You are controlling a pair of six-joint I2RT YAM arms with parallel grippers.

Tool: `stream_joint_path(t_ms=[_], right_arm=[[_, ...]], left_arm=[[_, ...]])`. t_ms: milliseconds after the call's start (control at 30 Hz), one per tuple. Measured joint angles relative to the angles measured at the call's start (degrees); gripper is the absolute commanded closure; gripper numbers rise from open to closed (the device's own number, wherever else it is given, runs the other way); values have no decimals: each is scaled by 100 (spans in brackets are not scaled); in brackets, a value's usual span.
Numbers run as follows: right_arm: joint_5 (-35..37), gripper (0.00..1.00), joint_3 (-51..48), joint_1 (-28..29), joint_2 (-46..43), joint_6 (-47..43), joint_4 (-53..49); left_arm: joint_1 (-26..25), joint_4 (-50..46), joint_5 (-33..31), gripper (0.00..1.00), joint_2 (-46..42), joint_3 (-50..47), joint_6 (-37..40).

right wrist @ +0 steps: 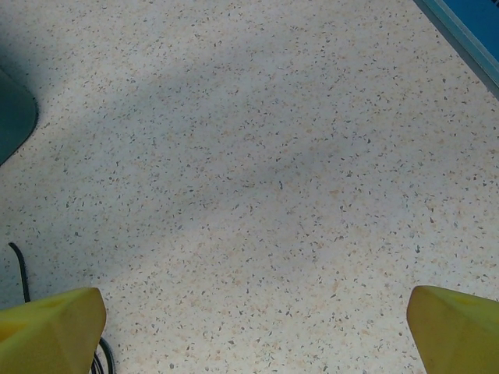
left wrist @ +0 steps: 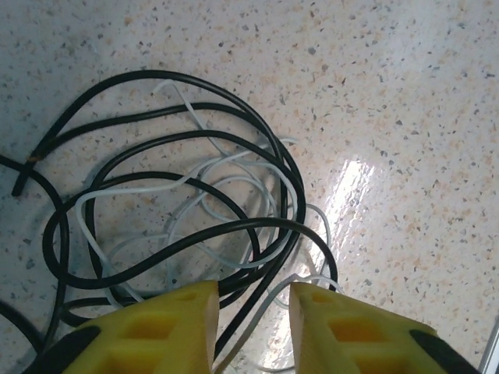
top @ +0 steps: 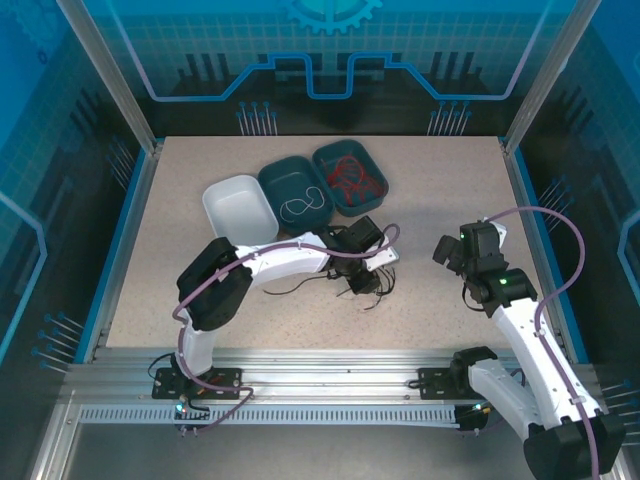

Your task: Untangle the cables

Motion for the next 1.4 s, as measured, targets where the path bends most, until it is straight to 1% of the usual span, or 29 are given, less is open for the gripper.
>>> stream_joint_path(t_ms=[167,200,333,433,667,800,900,1100,1200,1400], right_arm=[[-13,0,-24,0,-68,0,15],[-24,0,-55,0,-94,-2,37],[-195,0,-234,0,-219,-4,144],[-479,0,-396,0,-334,-9,273],[-1574,0,-881,94,-680,-26,940],[-2122,0,-1231,507,-776,42,1495],[-2280,0,-1397,883,-789,81,1834],[-2253,3,-2004,1561,-1204,11,2673],[-2192,1,-2339,1840,-1388,-118,3106],[-1775,1,-2588,2577,-1279,-461,3768]], left_arm=[[-9,-9,-81,99,-59,61,-31],[-9,-24,-90,99,-114,61,-46],[-11,-46,-96,100,-527,59,-170],[-11,22,-85,100,-1021,22,-328],[-11,341,-225,100,-2321,-433,-804],[-11,579,-476,100,-2889,-671,-1086],[-9,730,-752,100,-3141,-671,-1320],[144,730,-1078,100,-3263,-291,-1829],[262,732,-1132,100,-3265,-28,-2013],[319,730,-1084,100,-3265,472,-2131]])
